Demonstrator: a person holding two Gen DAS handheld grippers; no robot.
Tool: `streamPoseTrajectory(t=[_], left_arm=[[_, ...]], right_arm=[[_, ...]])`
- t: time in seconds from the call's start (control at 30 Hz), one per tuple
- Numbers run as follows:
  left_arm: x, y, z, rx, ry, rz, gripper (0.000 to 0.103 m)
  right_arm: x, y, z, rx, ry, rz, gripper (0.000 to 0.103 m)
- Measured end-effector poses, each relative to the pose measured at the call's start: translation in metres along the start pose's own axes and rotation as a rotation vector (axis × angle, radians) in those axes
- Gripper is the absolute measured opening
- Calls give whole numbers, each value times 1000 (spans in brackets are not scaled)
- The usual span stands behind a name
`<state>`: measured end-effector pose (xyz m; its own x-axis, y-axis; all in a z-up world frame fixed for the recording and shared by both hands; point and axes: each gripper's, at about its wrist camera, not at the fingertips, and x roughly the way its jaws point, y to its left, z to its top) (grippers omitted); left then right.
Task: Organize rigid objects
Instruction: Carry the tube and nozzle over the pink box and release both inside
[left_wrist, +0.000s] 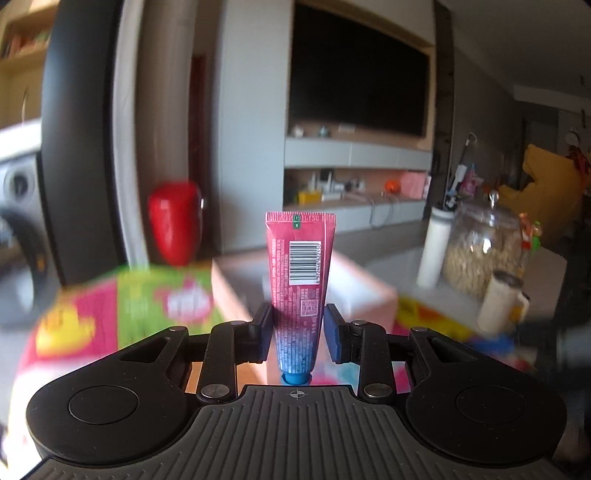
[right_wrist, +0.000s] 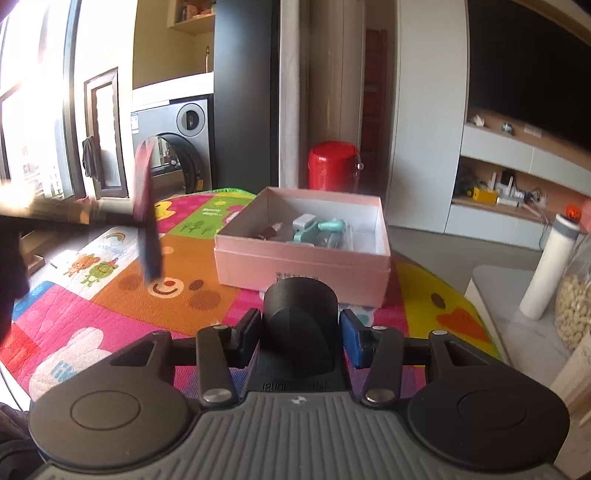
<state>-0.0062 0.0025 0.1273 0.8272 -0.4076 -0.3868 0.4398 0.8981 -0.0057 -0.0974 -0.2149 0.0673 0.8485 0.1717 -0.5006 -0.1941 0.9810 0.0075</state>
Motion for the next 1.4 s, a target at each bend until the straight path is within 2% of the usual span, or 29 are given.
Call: streamPoseTrajectory(t=[0.1,0.2,0.3,0.4,0.5,0.67,0.8,0.87,0.97,1.0,1.07,1.1,1.2,1.3,1.4], left_arm=[[33,1,38,-11,-5,-8,34],[82,11,61,-114,96,-36,34],[113,20,61,-193,140,-23,29],[119,24,49,-208,152,-7,29],[109,19,32,-179,183,-1,29],[80,-7,1,-4,206,58,29],[63,-22,-18,96,208,76,30],[58,-26,-21,127,194,85,30],[59,-26,-22,128,190,85,33],[60,-24,-22,122,193,88,34],[61,-21,-22,106,197,92,34],[61,-18,-22,92,198,91,34],[62,1,-22,-15,194,61,33],[66,26,-19,-179,175,14,32],[84,43,-14,-283,170,4,32]], right_arm=[[5,-1,-3,1,15,-5,46],[6,-1,-4,-1,21,-7,46],[4,-4,-8,0,21,-23,46],[4,-11,-12,15,32,-38,46],[8,-19,-15,38,54,-47,46],[18,-27,-6,67,76,-47,46],[23,-25,29,20,33,-51,46],[26,-26,62,-2,-19,-56,46],[36,-32,123,32,-97,-16,46],[43,-35,141,53,-108,-3,48],[60,-39,166,76,-98,0,64],[68,-39,170,74,-98,-24,64],[87,-37,154,43,-60,-89,64],[95,-38,110,12,5,-78,64],[100,-37,65,-66,55,-104,64]])
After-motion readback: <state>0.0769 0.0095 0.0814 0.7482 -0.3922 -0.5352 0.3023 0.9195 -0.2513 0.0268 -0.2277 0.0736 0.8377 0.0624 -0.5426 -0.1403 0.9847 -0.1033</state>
